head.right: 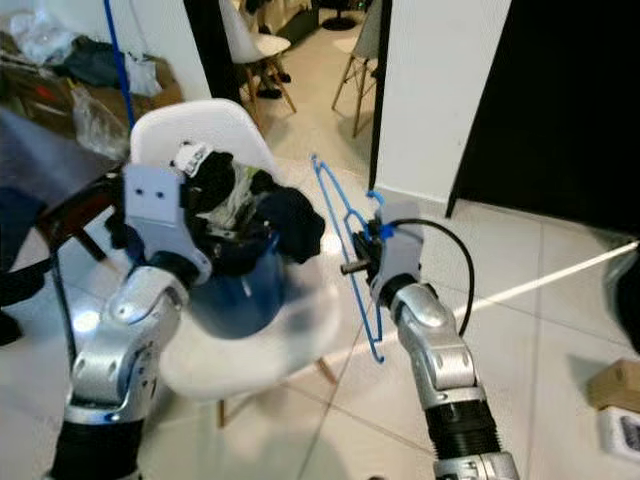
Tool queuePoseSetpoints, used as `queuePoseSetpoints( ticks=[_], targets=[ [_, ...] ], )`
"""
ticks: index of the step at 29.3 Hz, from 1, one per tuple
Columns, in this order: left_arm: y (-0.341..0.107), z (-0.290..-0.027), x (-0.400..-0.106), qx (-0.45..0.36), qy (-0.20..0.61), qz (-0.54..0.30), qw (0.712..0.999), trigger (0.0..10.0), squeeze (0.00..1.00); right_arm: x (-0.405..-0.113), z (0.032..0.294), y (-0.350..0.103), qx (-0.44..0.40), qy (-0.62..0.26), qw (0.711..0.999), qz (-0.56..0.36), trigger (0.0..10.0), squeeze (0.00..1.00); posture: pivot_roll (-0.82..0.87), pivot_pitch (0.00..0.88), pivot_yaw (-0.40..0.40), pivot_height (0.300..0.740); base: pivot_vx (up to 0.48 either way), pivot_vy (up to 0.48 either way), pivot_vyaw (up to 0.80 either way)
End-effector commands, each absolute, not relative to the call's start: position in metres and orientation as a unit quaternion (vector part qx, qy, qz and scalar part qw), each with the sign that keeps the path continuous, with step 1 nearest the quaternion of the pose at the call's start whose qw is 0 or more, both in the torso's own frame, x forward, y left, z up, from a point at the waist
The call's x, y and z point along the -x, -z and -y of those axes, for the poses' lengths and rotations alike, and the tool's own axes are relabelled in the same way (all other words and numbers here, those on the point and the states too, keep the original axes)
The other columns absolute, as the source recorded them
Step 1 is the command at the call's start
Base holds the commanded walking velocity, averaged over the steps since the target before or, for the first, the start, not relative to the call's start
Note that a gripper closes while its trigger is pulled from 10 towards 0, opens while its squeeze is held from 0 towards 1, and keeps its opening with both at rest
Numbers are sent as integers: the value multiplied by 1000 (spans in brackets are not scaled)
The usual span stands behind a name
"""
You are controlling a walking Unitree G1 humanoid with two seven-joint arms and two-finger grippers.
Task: Hang hanger
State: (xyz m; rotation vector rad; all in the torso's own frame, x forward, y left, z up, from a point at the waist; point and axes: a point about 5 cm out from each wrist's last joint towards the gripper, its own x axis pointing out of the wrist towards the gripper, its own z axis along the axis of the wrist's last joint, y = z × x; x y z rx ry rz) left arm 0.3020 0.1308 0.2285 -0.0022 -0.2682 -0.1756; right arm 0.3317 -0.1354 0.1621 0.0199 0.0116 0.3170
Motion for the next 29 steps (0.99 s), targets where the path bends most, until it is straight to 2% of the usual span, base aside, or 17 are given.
queuePoseSetpoints(
  ticks=[1,3,12,20,29],
  targets=[
    [-228,-137,-302,-6,75,130,989,10000,0,-330,130,-160,-16,-169,986,-5,10000,0,25,122,3,740,352,0,0],
    [-230,-138,-302,-7,73,133,988,10000,0,-330,129,-160,-17,-171,985,-2,10000,0,25,122,3,740,352,0,0],
    [-233,-143,-305,-15,59,135,989,10000,0,-328,127,-161,-9,-183,983,4,10000,0,24,121,4,740,347,0,800],
    [-230,-143,-306,-12,55,129,990,10000,0,-329,128,-159,-13,-178,984,-5,10000,0,18,126,5,740,325,0,0],
    [-226,-152,-317,6,28,104,994,10000,0,-330,128,-158,-10,-178,984,-8,10000,0,15,128,3,740,0,0,0]
  ],
)
